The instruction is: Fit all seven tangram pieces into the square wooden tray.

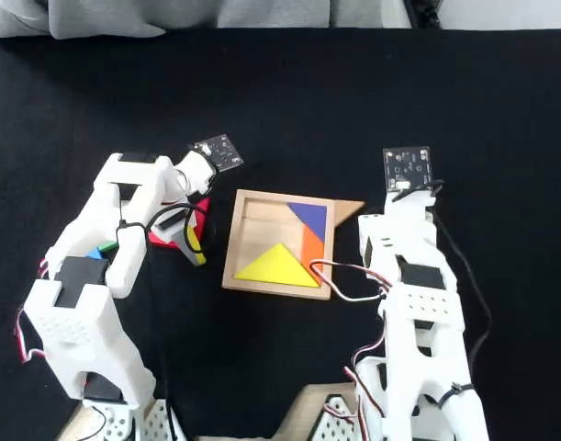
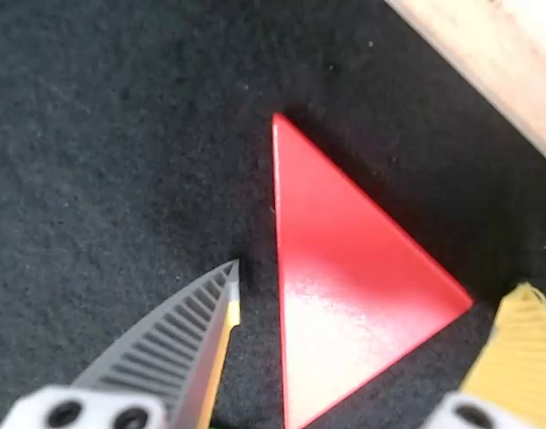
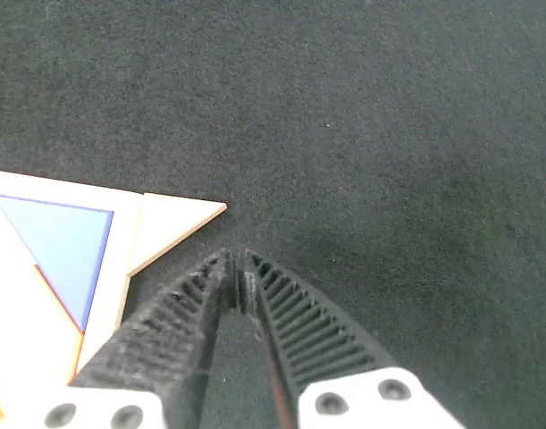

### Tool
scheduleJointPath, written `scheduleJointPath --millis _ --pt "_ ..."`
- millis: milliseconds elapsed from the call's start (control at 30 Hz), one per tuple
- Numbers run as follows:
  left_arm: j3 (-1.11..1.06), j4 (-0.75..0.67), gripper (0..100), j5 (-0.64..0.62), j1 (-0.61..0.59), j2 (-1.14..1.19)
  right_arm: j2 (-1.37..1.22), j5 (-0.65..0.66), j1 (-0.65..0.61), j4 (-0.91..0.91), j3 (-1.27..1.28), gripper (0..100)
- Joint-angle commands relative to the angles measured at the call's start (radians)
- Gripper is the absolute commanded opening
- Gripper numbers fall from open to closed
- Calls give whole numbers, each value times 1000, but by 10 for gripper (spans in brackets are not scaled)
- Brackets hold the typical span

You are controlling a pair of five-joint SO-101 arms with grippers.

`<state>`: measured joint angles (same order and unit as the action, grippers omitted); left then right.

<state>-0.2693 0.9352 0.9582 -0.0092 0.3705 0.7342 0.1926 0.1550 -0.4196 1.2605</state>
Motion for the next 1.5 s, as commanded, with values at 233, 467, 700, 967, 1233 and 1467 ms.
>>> scheduleJointPath --millis 233,467,700,967,1233,1467 --pt "39 8 319 -3 30 5 31 11 -12 20 -12 21" --pt "31 8 316 -3 30 -2 31 11 -12 20 -12 21" --pt "93 97 314 -5 22 8 31 11 -12 20 -12 21" --pt "127 137 314 -31 27 -5 31 11 -12 20 -12 21" --pt "374 385 314 -135 27 -5 31 11 -12 20 -12 21" --pt "367 393 316 -20 -13 8 33 11 -12 18 -10 21"
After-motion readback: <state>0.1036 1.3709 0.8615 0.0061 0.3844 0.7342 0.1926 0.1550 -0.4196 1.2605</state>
